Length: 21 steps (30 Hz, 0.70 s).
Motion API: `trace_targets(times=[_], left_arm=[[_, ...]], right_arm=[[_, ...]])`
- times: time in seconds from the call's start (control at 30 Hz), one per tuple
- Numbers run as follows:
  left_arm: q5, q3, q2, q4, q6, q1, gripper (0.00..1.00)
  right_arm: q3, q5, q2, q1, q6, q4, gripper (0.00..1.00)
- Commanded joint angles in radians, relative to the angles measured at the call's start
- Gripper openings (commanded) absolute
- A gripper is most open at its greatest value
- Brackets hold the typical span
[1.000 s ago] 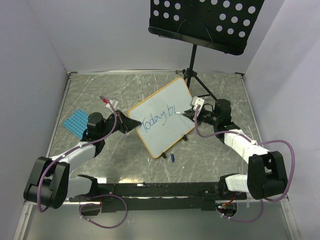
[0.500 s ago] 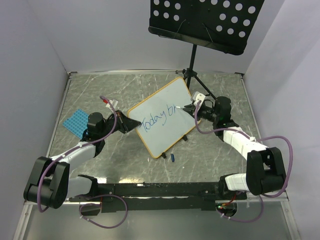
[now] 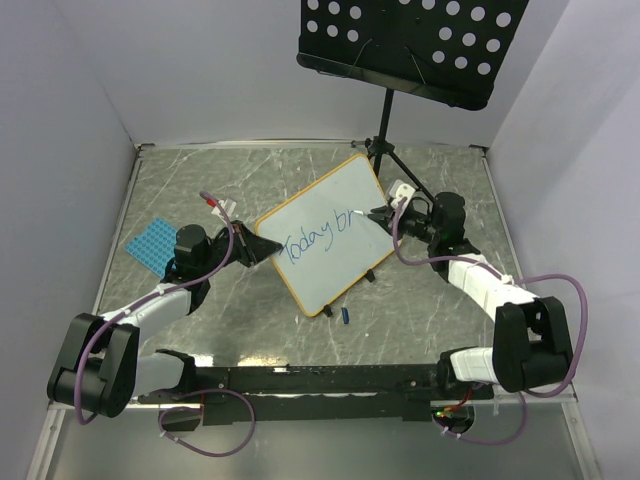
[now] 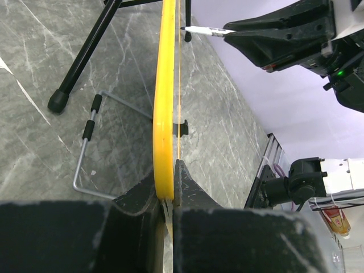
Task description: Write a sentence on the whiteboard
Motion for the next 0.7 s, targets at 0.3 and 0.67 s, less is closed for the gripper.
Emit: trace_targets(times=[0.3, 0.67], left_arm=[[0.093, -0.022, 0.009, -0.051, 0.09, -0.022, 0.01], [0.093, -0.019, 0.017, -0.047, 0.09, -0.02, 0.01]], right_arm=[[0.068, 0.021, -0.012, -0.01, 0.109, 0.101, 0.0], [0.058, 0.051, 0.062, -0.005, 0.081, 0.121, 0.0]])
